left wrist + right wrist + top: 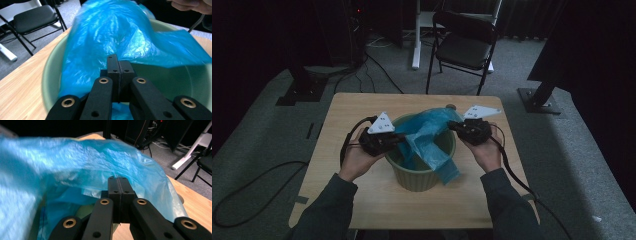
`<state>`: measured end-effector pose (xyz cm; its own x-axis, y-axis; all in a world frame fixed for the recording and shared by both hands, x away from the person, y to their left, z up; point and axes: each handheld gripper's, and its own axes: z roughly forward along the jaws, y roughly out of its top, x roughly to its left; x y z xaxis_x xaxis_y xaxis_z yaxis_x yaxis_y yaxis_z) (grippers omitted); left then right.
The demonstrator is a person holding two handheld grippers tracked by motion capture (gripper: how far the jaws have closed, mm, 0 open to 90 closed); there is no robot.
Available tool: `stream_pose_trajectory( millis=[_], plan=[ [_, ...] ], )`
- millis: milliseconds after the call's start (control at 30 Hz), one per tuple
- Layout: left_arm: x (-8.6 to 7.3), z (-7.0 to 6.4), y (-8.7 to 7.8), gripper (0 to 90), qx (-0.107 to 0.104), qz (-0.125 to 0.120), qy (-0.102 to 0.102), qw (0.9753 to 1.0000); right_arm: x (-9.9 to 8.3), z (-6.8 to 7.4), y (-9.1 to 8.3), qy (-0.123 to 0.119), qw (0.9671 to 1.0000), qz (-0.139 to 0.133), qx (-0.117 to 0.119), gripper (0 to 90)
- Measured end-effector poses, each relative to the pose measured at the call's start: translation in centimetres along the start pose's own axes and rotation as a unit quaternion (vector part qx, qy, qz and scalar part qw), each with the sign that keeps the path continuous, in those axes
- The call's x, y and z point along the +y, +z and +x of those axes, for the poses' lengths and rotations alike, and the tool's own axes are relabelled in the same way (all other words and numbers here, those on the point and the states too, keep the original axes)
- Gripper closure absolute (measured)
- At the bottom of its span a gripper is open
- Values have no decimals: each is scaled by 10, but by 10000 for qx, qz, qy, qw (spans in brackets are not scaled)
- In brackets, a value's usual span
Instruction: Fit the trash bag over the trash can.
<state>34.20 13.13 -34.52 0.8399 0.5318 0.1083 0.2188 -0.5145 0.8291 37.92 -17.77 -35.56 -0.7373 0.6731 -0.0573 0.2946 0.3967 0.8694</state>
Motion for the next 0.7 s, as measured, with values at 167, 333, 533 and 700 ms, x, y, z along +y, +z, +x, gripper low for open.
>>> stream_pose_trajectory(
  millis=[167, 333, 533, 700],
  plan=[
    [-8, 8, -5, 900, 53, 30, -181, 9998, -4, 3, -2, -159, 9997, 164, -11, 900],
    [-16, 13, -7, 862, 36, 53, -298, 9995, -4, 6, -3, -227, 9996, 160, 55, 900],
    [-21, 15, -10, 738, 10, 37, -324, 9995, -4, 5, -3, -192, 9997, 144, 63, 900],
    [-23, 16, -14, 695, 59, -17, -316, 9995, -4, 5, -4, -181, 9997, 148, 60, 900]
  ],
)
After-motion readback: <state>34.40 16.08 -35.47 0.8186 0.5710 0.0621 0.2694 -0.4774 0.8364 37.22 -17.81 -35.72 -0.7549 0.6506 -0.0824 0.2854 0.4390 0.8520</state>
